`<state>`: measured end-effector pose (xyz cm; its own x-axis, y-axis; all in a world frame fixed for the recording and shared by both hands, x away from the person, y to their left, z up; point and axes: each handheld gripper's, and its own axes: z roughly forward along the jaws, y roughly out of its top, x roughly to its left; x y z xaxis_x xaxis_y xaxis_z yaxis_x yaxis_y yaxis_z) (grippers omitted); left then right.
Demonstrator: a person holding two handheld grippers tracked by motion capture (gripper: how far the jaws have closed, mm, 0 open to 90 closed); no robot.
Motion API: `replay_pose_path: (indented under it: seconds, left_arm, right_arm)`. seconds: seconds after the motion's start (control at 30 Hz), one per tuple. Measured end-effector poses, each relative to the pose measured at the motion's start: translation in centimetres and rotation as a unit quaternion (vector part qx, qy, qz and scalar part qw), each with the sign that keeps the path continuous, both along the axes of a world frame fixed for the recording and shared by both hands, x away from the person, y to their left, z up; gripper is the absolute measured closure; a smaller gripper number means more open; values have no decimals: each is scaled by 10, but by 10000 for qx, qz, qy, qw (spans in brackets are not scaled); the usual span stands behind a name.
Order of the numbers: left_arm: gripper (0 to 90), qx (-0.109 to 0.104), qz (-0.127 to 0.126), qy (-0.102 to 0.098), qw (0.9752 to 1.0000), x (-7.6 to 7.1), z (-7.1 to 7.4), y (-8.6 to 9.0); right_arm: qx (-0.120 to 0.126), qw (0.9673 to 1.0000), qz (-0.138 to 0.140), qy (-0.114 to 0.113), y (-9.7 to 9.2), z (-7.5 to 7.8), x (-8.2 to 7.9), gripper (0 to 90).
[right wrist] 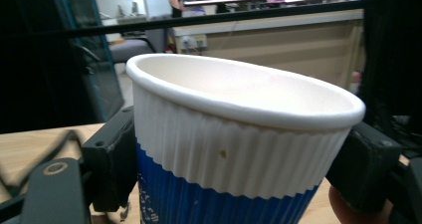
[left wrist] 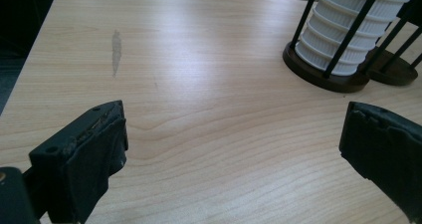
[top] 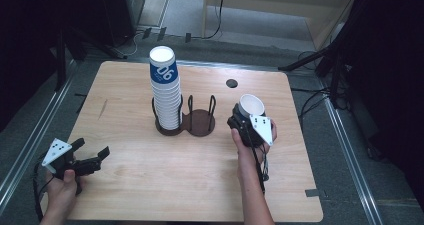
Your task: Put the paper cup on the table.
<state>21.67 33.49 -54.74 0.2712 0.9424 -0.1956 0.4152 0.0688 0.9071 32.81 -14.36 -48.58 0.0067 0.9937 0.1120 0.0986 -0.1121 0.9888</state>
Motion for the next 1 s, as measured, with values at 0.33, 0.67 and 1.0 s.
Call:
replay_pose_path:
  seconds: [0.33,0.67,1.0]
  left_arm:
    - [0,39,-102,17,9999,0,-3,-4]
    - [0,-43,-118,25,9999,0,-3,-2]
    - [0,-129,-109,12,9999,0,-3,-1]
  right_arm:
    - [-169,9998,-119,-83,-16,-13,42,186]
    - [-825,9962,-264,135,-19,-35,77,186]
    - [-974,9942,-77,451,-13,-54,78,184]
